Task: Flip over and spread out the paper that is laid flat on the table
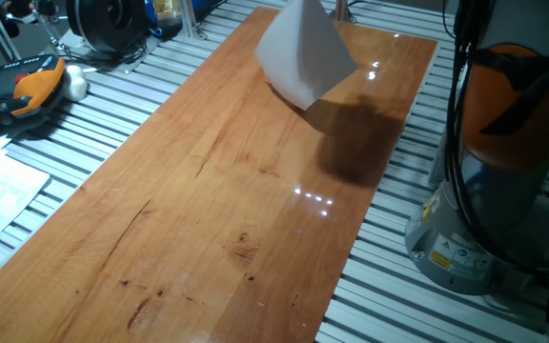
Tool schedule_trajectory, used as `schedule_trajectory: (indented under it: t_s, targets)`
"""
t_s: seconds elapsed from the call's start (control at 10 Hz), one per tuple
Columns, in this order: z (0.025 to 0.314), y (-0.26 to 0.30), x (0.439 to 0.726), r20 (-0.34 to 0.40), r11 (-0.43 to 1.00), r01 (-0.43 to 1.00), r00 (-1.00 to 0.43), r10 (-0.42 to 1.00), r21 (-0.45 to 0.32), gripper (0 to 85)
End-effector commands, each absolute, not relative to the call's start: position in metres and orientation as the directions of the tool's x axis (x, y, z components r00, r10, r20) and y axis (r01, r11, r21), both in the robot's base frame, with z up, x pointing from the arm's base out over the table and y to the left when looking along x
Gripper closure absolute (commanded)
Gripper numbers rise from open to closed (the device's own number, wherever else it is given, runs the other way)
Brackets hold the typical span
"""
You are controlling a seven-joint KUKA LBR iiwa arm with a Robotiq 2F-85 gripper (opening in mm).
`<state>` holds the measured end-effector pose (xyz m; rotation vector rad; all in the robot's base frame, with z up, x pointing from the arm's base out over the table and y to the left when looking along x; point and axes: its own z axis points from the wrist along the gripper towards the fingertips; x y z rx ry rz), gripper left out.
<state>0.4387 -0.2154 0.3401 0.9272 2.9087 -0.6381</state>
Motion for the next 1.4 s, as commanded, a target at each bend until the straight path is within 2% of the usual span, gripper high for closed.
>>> schedule_trajectory:
  t_s: [0.0, 0.3, 0.8, 1.0, 1.3]
  targets:
    - [0.337, -0.209, 0.442, -0.141, 0.735, 0.567, -0.817, 0.559, -0.373, 85.0]
    - [0.323, -0.189, 0.45, -0.178, 0.712, 0.599, -0.796, 0.578, -0.366, 85.0]
    - [0.331, -0.13, 0.457, -0.17, 0.674, 0.646, -0.755, 0.633, -0.358, 85.0]
    - [0.326, -0.128, 0.454, -0.166, 0.686, 0.643, -0.759, 0.629, -0.34, 85.0]
    - [0.315, -0.122, 0.446, -0.199, 0.685, 0.641, -0.764, 0.614, -0.345, 85.0]
